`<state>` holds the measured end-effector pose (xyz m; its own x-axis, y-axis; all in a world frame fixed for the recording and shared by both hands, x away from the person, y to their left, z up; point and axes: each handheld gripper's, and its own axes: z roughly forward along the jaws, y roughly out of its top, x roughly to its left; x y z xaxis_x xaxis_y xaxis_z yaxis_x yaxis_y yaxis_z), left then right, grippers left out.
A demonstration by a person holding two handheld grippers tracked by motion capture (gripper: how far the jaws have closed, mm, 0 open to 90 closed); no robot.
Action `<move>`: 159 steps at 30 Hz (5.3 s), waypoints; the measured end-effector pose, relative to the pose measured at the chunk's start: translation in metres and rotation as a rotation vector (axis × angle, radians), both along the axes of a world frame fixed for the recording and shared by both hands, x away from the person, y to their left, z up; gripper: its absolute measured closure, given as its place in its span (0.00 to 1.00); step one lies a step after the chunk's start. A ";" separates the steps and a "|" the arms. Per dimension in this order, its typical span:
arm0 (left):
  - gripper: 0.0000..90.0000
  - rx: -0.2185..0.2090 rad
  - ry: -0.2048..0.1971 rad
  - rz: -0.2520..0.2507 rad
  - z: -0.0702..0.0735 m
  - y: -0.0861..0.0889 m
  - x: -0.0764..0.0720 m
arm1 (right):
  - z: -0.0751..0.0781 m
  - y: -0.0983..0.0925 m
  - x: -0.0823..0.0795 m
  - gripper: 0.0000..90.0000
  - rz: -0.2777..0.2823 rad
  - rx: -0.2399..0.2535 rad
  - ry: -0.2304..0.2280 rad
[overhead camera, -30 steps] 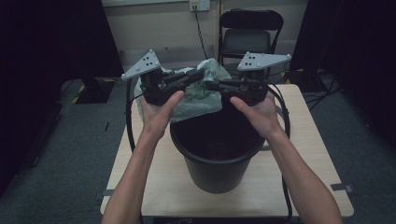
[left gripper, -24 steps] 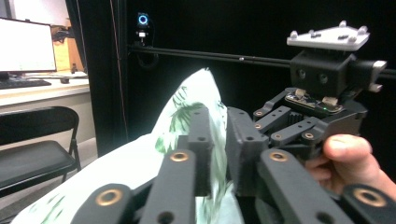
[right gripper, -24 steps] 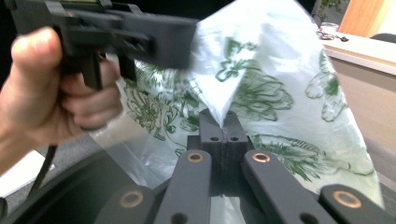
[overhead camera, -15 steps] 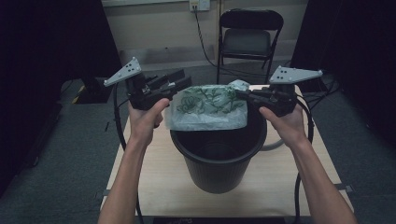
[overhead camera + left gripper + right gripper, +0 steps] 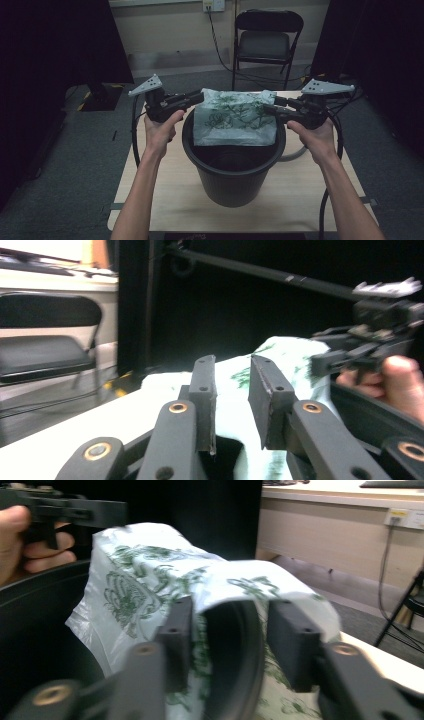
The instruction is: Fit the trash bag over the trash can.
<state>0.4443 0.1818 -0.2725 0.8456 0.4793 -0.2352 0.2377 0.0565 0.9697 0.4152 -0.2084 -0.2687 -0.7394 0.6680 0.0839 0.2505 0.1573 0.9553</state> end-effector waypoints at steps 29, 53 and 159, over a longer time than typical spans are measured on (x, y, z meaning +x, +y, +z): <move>0.95 0.053 0.040 -0.030 -0.010 -0.005 0.028 | 0.004 0.012 0.011 0.85 0.117 -0.010 -0.026; 0.90 0.081 -0.086 0.013 -0.006 0.016 -0.018 | 0.015 0.027 0.051 0.53 0.101 0.036 -0.012; 0.51 0.082 0.098 0.003 -0.023 0.007 0.029 | 0.008 0.039 0.035 1.00 0.216 -0.121 0.024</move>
